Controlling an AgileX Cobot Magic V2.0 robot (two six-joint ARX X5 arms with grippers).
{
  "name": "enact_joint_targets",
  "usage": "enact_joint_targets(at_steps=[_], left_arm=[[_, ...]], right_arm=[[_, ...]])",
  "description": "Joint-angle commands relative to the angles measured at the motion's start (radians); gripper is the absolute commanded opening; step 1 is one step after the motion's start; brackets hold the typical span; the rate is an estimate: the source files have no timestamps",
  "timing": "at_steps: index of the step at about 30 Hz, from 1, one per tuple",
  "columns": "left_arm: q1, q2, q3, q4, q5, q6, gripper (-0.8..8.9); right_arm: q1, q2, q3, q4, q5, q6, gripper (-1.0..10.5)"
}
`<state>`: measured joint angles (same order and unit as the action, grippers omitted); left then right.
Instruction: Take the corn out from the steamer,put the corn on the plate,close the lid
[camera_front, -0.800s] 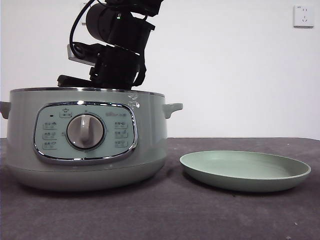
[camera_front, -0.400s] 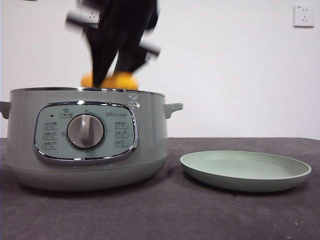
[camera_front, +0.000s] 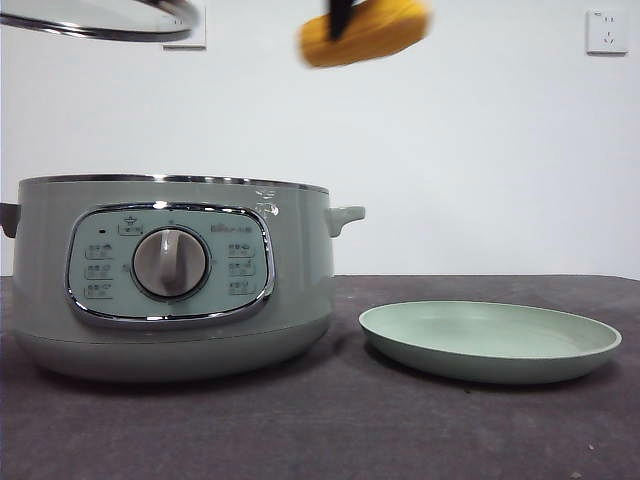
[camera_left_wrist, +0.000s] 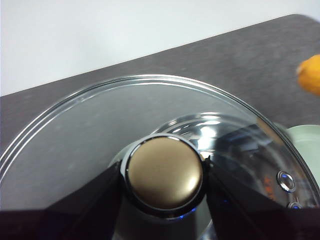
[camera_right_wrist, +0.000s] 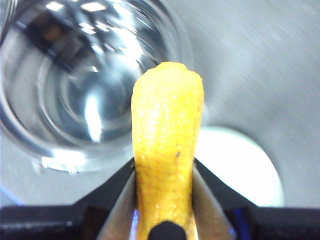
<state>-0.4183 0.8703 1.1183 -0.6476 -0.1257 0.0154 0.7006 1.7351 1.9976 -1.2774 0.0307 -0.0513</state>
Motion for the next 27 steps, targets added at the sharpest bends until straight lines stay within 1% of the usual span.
enact_joint_targets(at_steps=[1,2,4,8,9,11,14,18,23,27], left_arm=[[-0.002,0.024,0.016,0.073,0.04,0.008,-0.09],[-0.002,0.033,0.016,0.08,0.051,0.008,-0.09],[-0.002,0.054,0.016,0.098,0.064,0.005,-0.09],[-0.002,0.075,0.016,0.11,0.095,-0.009,-0.09],[-0.002,0.077,0.016,0.109,0.103,-0.015,-0.09],[-0.002,0.078,0.016,0.109,0.105,-0.015,-0.09],[-0.002,0.078,0.016,0.113,0.105,-0.016,-0.09],[-0.002,0.078,0.016,0.118,0.105,-0.023,-0.09],[-0.002,0.078,0.016,0.122,0.105,-0.023,-0.09],[-0.002,0.078,0.016,0.123,0.105,-0.023,-0.09]], right_arm=[[-0.028,-0.029,-0.005,-0.072,0.002,0.018,-0.1],[-0.042,-0.034,-0.005,-0.096,0.003,0.023,-0.1],[-0.076,-0.039,-0.007,-0.099,-0.001,0.045,-0.1],[-0.128,-0.04,-0.017,-0.1,-0.002,0.066,-0.1],[-0.137,-0.04,-0.031,-0.1,-0.001,0.083,-0.1],[-0.139,-0.04,-0.063,-0.1,0.002,0.097,-0.1],[-0.145,-0.04,-0.133,-0.1,0.004,0.098,-0.1],[-0.145,-0.04,-0.253,-0.091,0.006,0.104,-0.1],[-0.144,-0.04,-0.431,0.046,0.01,0.116,-0.1],[-0.145,-0.04,-0.584,0.232,0.088,0.14,-0.1]])
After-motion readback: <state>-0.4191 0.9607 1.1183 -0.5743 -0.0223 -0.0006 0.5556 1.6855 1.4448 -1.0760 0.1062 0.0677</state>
